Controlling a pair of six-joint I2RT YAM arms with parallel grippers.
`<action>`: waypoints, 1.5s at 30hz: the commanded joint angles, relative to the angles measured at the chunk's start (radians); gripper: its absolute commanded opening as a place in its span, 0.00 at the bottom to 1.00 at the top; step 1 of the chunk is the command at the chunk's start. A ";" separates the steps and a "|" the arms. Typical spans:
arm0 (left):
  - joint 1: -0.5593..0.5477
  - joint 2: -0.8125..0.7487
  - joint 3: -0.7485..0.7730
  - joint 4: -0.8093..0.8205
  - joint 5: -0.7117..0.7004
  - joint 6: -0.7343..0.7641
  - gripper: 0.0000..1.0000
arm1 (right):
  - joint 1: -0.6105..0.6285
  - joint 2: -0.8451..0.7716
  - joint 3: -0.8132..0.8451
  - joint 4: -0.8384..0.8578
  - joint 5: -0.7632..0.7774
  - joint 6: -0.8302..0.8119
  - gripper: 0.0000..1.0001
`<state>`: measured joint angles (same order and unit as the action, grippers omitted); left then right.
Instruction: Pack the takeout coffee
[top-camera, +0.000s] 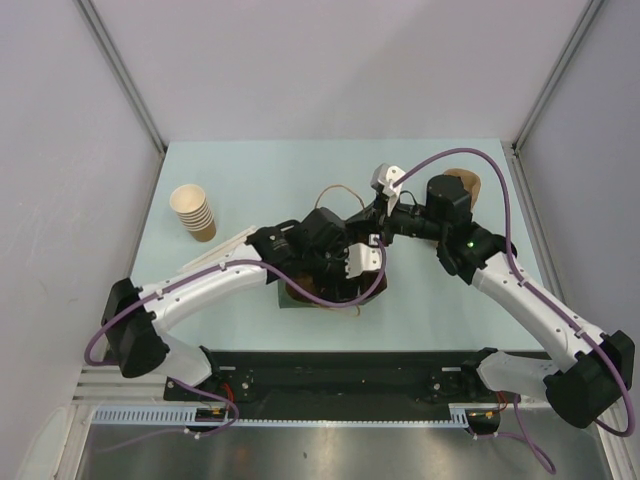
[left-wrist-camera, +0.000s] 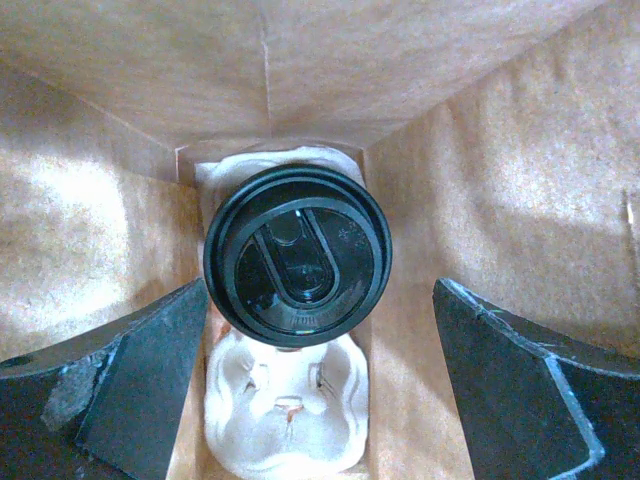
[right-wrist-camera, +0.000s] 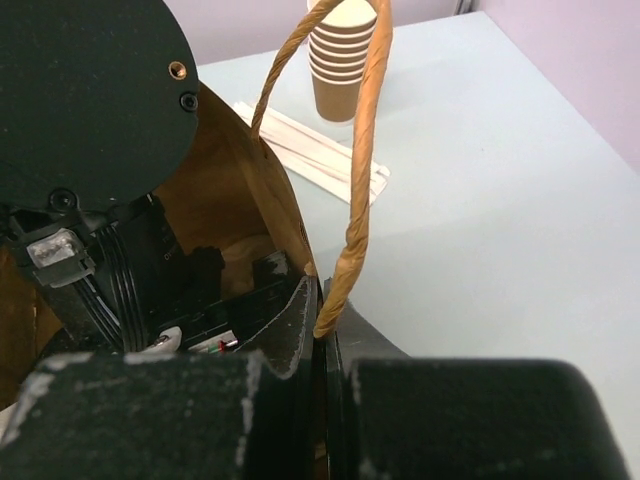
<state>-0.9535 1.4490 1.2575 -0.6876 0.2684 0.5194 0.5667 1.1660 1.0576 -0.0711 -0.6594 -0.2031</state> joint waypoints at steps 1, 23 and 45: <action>-0.004 -0.091 0.103 0.095 0.020 -0.012 0.99 | -0.011 0.014 -0.004 -0.079 0.024 -0.022 0.00; 0.105 -0.090 0.270 0.083 0.028 -0.059 0.93 | -0.054 0.020 -0.004 -0.059 0.055 -0.025 0.00; 0.621 -0.173 0.258 -0.116 0.069 -0.225 0.69 | -0.194 0.113 0.042 0.040 0.199 0.051 0.00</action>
<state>-0.3832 1.3296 1.6176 -0.7174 0.3397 0.3038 0.3950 1.2510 1.0557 -0.0818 -0.5373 -0.1932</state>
